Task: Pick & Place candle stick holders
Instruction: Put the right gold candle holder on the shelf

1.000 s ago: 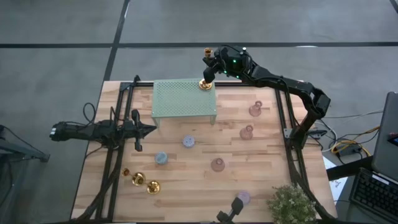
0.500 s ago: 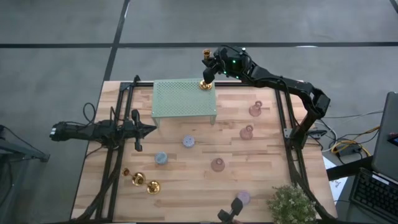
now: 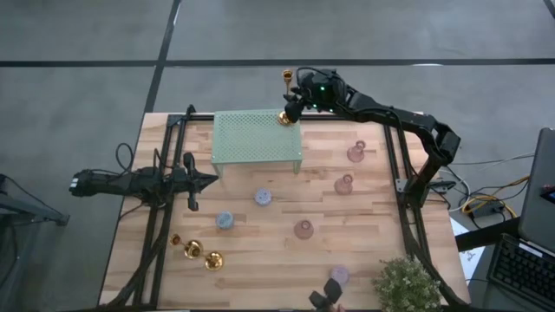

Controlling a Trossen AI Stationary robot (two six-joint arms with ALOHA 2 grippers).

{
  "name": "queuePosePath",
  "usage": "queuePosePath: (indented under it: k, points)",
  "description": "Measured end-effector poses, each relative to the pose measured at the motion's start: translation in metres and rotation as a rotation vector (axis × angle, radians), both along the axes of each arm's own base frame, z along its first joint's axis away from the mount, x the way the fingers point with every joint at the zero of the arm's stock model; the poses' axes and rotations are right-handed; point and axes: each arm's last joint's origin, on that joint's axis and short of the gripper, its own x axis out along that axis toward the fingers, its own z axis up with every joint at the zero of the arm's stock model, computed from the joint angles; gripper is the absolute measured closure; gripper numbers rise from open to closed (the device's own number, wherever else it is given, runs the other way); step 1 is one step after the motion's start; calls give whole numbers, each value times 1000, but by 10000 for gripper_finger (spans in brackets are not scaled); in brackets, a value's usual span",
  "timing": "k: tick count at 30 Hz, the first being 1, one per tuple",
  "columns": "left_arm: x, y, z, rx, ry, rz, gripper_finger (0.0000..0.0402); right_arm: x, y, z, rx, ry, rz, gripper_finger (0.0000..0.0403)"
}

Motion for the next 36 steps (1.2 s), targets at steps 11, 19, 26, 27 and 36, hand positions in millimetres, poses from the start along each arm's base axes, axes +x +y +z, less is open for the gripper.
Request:
queuePosePath:
  k: [11, 19, 26, 27, 36]
  points:
    - [0, 0, 0, 0, 0, 0, 388, -8, 16, -11, 86, 182, 41, 174]
    - [0, 0, 0, 0, 0, 0, 388, 6, 54, -12, 85, 224, 182, 176]
    - [0, 0, 0, 0, 0, 0, 388, 13, 83, -18, 79, 289, 275, 202]
    - [0, 0, 0, 0, 0, 0, 388, 13, 85, -19, 84, 302, 283, 208]
    - [0, 0, 0, 0, 0, 0, 388, 15, 113, -41, 92, 385, 367, 322]
